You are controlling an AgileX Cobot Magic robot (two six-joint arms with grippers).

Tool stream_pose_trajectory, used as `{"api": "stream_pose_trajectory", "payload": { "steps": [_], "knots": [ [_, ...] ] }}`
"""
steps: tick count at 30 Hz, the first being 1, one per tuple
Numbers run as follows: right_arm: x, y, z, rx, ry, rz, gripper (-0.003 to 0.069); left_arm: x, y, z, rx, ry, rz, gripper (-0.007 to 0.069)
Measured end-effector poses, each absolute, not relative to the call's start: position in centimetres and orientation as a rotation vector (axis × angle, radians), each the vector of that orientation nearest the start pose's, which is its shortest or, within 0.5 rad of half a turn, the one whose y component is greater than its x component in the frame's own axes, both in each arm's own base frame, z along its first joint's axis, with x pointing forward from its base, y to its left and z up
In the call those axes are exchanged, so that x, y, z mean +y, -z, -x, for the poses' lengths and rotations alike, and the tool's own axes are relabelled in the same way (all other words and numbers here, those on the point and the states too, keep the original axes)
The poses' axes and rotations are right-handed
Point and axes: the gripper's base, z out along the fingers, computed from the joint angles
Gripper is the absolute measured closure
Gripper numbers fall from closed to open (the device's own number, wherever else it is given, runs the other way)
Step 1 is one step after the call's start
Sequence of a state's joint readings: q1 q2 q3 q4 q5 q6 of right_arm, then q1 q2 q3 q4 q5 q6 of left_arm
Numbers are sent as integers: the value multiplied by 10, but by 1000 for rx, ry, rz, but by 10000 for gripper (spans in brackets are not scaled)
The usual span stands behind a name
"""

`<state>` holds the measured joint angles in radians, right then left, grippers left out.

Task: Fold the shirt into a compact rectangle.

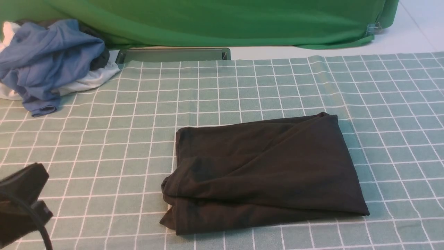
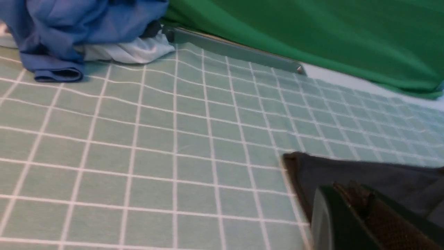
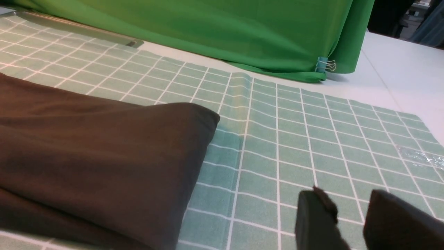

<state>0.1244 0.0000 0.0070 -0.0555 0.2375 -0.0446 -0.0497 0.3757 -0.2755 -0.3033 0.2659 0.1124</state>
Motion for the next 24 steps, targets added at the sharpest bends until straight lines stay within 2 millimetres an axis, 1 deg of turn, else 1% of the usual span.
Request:
{"api": "stream_pose_trajectory", "payload": {
  "steps": [1,3,6,8,10,11,12,16,17,20,24],
  "knots": [
    [6,-189,-55,1718,-8,183,421,-12,-257,-89,1845,228,61,609],
    [6,-189,-55,1718,-8,183,421,-10,-256,-89,1852,162,9,609],
    [6,-189,-55,1718,-8,183,421,-9,-256,-89,1852,133,-14,608],
    [6,-189,-55,1718,-8,183,421,-8,-252,-89,1824,112,-20,608],
    [6,-189,-55,1718,-8,183,421,-7,-246,-84,1783,94,-24,608],
    [6,-189,-55,1718,-8,183,421,-6,-241,-80,1754,89,-9,608],
    [6,-189,-55,1718,-8,183,421,-5,-240,-78,1741,87,-3,608],
    [6,-189,-55,1718,-8,183,421,2,-206,-64,1660,91,157,608],
    [6,-189,-55,1718,-8,183,421,3,-201,-62,1650,90,190,608],
    [6,-189,-55,1718,-8,183,421,5,-195,-57,1658,78,253,608],
    [6,-189,-55,1718,-8,183,421,6,-191,-55,1697,70,277,608]
  ]
}}
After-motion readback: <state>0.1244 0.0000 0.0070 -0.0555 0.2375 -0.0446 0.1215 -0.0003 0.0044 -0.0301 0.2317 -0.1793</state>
